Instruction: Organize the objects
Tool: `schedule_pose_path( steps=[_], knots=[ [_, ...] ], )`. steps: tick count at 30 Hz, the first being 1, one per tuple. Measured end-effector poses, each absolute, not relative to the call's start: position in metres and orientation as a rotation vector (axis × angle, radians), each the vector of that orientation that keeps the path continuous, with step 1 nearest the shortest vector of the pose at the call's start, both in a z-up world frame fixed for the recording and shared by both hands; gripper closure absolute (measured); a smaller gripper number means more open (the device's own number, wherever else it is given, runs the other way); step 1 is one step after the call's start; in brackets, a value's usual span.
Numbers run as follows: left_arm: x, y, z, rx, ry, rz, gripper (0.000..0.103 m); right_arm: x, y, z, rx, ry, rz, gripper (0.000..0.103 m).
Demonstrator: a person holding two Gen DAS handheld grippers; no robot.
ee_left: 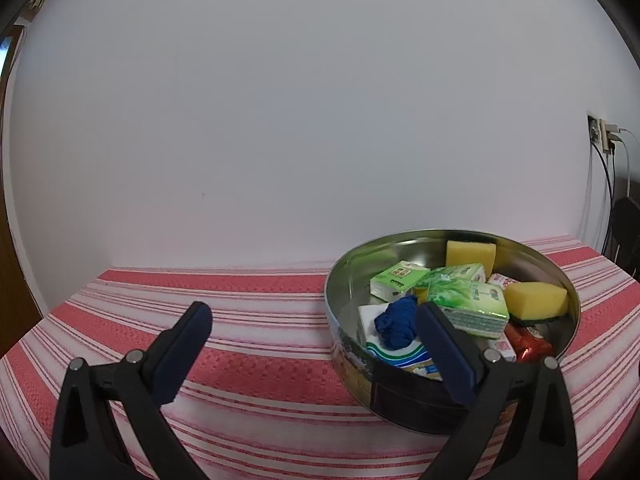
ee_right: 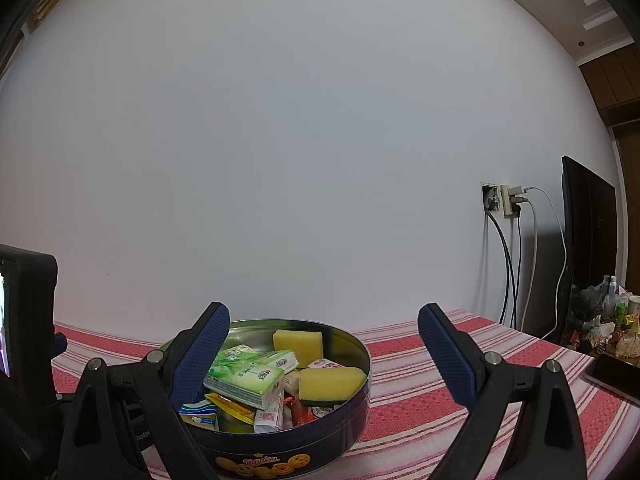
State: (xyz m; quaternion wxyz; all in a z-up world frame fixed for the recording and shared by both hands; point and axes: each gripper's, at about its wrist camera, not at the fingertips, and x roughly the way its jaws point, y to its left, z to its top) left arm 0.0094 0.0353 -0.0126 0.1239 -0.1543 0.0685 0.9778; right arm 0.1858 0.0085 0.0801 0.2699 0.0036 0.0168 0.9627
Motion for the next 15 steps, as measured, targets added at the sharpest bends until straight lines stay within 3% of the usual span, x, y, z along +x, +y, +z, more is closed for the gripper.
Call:
schedule_pose_path(
  steps=[15],
  knots=[
    [0.010, 0.026, -0.011, -0.450, 0.199, 2.837, 0.000, 0.183, 0.005, 0.080, 0.009, 0.045, 2.590, 0.006]
  ],
)
